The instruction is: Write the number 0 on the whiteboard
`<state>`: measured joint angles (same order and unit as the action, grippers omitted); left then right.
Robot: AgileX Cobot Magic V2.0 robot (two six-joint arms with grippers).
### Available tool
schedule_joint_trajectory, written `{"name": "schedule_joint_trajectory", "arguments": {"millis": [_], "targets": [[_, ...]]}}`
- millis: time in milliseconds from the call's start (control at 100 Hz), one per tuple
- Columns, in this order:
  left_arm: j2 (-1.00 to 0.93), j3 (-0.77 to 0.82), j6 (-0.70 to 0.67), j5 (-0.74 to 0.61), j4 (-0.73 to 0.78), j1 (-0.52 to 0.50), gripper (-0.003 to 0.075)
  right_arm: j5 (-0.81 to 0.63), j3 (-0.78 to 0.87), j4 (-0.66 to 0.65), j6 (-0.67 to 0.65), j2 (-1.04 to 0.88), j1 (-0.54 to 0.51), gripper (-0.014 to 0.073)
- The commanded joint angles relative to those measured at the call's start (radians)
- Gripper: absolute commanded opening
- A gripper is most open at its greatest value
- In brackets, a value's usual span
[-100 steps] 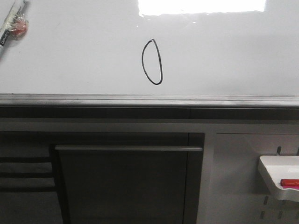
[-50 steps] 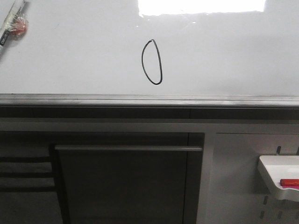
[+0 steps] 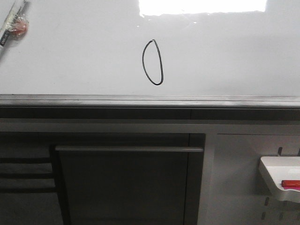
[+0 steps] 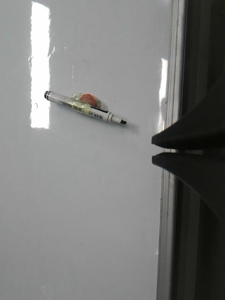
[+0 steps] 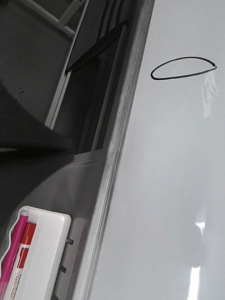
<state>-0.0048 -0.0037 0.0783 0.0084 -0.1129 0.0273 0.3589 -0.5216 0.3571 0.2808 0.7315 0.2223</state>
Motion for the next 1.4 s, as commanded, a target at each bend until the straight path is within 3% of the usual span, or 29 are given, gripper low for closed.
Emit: {"name": "schedule_joint_trajectory", "arguments": {"millis": [0, 540, 680, 930, 1080, 1390], "targets": [[-0.026, 0.024, -0.020, -0.064, 0.009, -0.002, -0.0020, -0.057, -0.028, 0.000, 0.004, -0.006, -0.006, -0.0073], [-0.026, 0.024, -0.020, -0.064, 0.009, -0.002, -0.0020, -0.057, -0.026, 0.000, 0.004, -0.012, -0.003, -0.0073], [-0.024, 0.024, -0.020, -0.064, 0.009, -0.002, -0.0020, -0.105, 0.050, -0.028, 0.014, -0.161, -0.021, -0.0073], [-0.024, 0.024, -0.020, -0.064, 0.009, -0.002, -0.0020, -0.397, 0.379, -0.027, 0.014, -0.562, -0.153, -0.0073], [-0.024, 0.024, -0.020, -0.064, 0.009, -0.002, -0.0020, -0.422, 0.506, -0.001, 0.014, -0.742, -0.180, -0.0073], [-0.024, 0.024, -0.020, -0.064, 0.009, -0.002, -0.0020, -0.397, 0.544, 0.021, 0.014, -0.757, -0.188, -0.0073]]}}
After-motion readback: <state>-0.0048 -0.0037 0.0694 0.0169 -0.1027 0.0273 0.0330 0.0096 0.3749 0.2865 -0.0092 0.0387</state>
